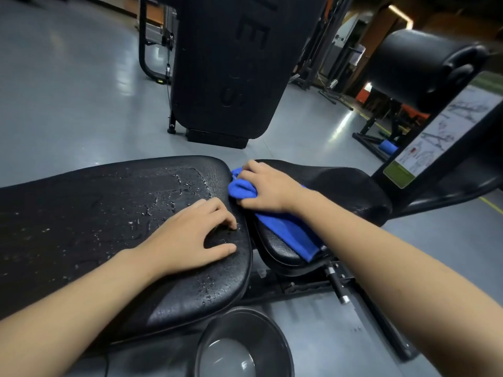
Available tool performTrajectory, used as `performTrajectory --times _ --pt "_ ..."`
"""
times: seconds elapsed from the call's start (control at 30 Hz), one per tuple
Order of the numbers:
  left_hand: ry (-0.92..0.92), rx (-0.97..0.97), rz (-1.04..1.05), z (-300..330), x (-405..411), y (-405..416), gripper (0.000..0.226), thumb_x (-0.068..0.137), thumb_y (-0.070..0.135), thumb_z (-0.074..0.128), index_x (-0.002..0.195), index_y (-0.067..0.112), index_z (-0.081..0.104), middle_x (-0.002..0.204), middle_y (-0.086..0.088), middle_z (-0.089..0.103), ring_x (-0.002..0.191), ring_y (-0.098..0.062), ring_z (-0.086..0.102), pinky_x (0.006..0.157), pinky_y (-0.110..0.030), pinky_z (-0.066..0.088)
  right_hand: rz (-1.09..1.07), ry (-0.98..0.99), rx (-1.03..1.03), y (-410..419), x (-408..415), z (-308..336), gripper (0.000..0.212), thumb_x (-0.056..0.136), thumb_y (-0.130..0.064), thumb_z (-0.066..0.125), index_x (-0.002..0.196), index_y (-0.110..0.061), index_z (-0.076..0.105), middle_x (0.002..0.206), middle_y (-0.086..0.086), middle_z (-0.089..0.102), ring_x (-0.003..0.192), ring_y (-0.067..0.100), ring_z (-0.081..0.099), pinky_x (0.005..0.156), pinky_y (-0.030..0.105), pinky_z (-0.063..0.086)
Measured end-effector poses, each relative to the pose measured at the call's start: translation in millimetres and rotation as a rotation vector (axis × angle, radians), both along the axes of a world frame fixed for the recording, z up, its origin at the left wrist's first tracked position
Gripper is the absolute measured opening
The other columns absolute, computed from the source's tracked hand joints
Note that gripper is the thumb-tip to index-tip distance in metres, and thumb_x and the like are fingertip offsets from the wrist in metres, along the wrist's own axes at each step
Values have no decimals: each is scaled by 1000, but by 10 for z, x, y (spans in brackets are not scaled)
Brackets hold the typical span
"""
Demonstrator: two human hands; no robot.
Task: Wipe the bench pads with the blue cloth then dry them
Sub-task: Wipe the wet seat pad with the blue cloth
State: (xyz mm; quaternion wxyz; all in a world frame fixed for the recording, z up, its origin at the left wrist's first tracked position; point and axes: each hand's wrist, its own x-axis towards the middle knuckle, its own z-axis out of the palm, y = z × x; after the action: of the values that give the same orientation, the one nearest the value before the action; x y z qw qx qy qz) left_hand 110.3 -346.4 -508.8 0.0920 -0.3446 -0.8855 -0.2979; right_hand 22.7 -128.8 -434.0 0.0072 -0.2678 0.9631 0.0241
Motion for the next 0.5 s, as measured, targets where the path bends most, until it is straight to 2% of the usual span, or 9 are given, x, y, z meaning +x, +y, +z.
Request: performTrajectory --times 0.07,0.2,0.27,0.4,0.5 --pt "-12 1 1 8 16 -5 36 84 65 53 111 43 52 109 22 44 100 -4 44 90 -31 44 29 11 -11 86 330 0 59 71 -60 48 113 -20 60 117 -1 48 109 21 48 91 44 48" --pt "-22 -3 12 14 52 -24 38 83 67 50 113 44 51 112 25 44 101 -3 46 89 -30 45 126 67 -19 319 939 -40 57 73 -44 65 119 -12 60 124 9 52 113 29 51 97 36 42" --pt "-20 5 17 20 61 -23 38 82 67 50 112 44 49 113 25 45 100 -3 46 88 -30 45 158 120 -8 394 1070 -91 58 71 -40 67 120 -9 60 125 12 54 111 32 52 99 34 40" --pt "-18 12 26 7 46 -11 37 81 66 51 110 44 49 111 23 46 99 -5 46 88 -33 46 187 194 4 380 923 -146 59 73 -42 61 122 -8 60 124 14 55 101 32 51 98 38 41" --pt "-25 14 19 0 16 -4 36 81 67 53 110 44 48 110 23 46 100 -6 46 88 -35 46 110 197 34 307 671 -140 59 77 -44 62 125 -10 58 126 13 53 99 33 51 96 42 42"
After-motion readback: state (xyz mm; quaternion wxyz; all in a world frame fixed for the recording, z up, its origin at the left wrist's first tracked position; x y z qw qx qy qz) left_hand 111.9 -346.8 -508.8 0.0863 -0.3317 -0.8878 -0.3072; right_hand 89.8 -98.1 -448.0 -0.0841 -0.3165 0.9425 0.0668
